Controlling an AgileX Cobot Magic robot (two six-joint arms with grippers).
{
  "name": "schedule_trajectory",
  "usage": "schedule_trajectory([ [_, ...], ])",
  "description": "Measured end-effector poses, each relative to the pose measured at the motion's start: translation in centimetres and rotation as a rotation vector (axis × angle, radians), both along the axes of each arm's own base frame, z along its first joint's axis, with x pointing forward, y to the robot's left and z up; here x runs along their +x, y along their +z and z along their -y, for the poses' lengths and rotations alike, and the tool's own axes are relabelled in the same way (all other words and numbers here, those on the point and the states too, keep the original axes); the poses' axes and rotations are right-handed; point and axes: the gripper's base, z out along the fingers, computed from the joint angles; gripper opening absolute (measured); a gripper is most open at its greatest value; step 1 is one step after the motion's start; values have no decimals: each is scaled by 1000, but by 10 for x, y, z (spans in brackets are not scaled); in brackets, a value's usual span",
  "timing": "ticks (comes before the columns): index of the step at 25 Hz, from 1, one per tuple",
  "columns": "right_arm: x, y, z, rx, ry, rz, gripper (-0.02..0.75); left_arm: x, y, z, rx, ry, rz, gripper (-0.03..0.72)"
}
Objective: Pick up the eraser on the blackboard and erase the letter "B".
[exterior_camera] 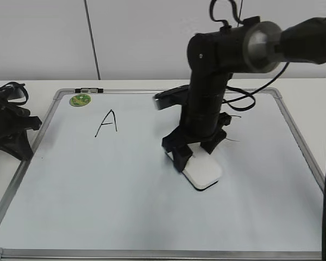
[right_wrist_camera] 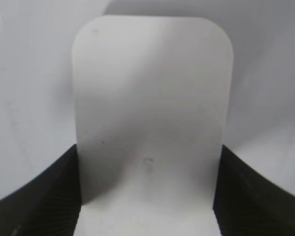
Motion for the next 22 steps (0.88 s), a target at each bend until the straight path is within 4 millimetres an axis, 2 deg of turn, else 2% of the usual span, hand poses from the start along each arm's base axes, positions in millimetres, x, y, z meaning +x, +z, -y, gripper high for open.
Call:
schedule_trajectory([
  [2,-12,0,-21,2,58,-1,551,0,0,0,0,0,0,11],
  [5,-25,0,-43,4,121,-3,551,0,0,0,0,0,0,11],
  [15,-27,4,-50,-9,150,-5,551,0,1,0,0,0,1,11],
  [18,-22,19,-54,-2,162,14,551,0,1,0,0,0,1,11],
  [22,-12,64,-56,24,175,158,551,0,1,0,0,0,1,12],
])
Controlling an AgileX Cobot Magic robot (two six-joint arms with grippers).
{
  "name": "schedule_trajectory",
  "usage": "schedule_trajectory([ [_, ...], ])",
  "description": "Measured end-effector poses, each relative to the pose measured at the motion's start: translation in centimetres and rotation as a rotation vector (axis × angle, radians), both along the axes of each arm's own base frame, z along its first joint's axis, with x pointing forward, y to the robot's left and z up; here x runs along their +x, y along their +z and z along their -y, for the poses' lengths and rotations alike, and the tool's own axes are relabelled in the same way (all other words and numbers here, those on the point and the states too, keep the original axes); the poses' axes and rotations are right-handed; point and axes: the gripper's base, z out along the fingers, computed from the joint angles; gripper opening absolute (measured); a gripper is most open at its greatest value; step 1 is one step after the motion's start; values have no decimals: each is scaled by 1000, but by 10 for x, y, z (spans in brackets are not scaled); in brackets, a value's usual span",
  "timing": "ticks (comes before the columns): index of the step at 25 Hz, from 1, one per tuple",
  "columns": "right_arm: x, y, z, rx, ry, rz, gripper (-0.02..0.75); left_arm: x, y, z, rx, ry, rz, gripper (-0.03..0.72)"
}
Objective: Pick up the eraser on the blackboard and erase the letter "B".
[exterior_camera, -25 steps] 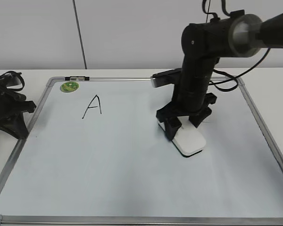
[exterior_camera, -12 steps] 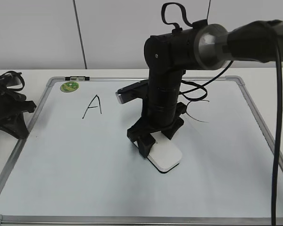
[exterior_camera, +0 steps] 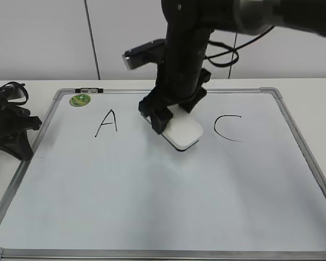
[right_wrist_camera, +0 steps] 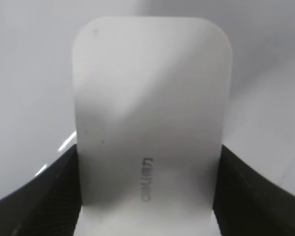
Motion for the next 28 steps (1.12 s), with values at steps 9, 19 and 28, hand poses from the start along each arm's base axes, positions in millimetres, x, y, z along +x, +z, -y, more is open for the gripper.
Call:
schedule_trajectory([
  [9,8,78,54,48,-113,165,551,0,0,0,0,0,0,12],
  [19,10,79,171,2,-415,110,550,0,0,0,0,0,0,15],
  [28,-11,29,228,-1,-589,-23,550,0,0,0,0,0,0,17],
])
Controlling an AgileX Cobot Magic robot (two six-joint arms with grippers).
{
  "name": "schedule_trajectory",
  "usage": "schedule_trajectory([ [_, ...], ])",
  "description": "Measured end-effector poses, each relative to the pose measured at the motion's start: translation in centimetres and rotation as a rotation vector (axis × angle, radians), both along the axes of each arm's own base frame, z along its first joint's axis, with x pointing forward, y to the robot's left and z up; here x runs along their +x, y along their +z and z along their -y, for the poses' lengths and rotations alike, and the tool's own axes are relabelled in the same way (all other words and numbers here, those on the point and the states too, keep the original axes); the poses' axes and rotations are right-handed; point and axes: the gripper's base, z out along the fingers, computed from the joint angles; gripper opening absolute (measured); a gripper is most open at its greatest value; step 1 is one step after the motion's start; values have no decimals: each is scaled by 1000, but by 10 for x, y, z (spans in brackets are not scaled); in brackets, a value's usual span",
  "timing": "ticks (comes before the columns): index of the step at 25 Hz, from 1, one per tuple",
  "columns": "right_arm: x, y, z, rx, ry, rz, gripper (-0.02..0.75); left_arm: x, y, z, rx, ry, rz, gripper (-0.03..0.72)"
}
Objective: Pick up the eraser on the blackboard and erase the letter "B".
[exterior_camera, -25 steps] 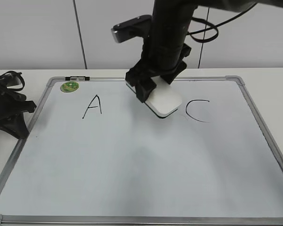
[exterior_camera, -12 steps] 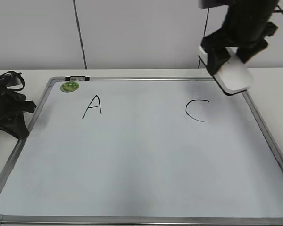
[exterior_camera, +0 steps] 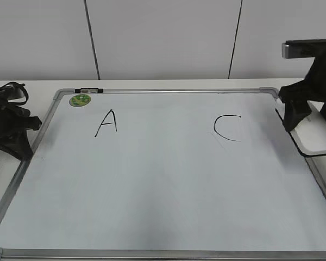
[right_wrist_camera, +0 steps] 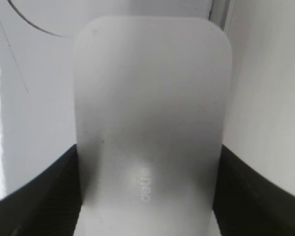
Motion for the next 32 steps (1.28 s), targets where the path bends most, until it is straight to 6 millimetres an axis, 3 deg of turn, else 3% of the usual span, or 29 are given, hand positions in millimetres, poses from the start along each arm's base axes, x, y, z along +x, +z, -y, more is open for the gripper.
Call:
schedule_trajectory([
  [5,-4,-21,10,3,-31,9,550,0,0,0,0,0,0,17],
  [11,3,-32,22,10,-71,46,550,0,0,0,0,0,-2,18],
  [19,15,-66,21,20,-83,12,550,0,0,0,-1,-1,-3,20],
  [32,23,-90,20,35,-98,9,559,0,0,0,-1,-1,-3,23],
])
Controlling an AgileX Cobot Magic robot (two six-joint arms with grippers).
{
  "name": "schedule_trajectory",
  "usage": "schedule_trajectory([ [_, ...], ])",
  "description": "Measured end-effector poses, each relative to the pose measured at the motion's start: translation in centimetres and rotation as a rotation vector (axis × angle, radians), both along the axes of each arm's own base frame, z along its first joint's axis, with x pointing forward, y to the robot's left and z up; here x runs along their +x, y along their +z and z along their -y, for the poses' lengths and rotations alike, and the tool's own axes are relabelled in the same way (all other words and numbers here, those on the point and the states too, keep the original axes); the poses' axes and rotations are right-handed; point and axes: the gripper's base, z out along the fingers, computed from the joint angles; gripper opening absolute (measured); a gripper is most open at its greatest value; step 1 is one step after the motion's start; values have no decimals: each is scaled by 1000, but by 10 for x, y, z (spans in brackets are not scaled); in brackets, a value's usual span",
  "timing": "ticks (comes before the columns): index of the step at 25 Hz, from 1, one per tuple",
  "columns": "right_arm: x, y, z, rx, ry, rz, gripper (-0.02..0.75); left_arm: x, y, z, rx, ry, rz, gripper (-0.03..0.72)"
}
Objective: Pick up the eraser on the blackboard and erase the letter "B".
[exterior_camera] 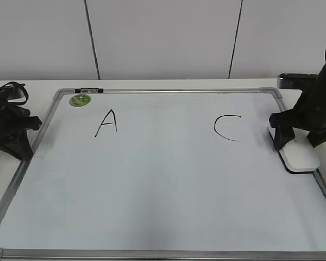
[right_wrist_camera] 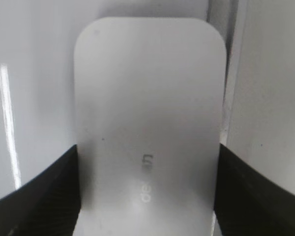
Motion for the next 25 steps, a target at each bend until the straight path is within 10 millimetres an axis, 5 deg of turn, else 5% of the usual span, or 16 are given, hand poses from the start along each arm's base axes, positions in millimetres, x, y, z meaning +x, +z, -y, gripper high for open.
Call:
schedule_trajectory([
  [6,2,1,-1,12,-26,10,622,0,0,0,2,-1,0,30],
  [12,20,35,-1,19,-21,39,618,-1,0,0,5,-6,-6,85],
  [21,33,97,-2,25,-7,109,603,0,3,-2,20,-26,-15,427],
  [25,29,104,-3,31,-5,89,596,11,33,-1,10,-44,11,476],
])
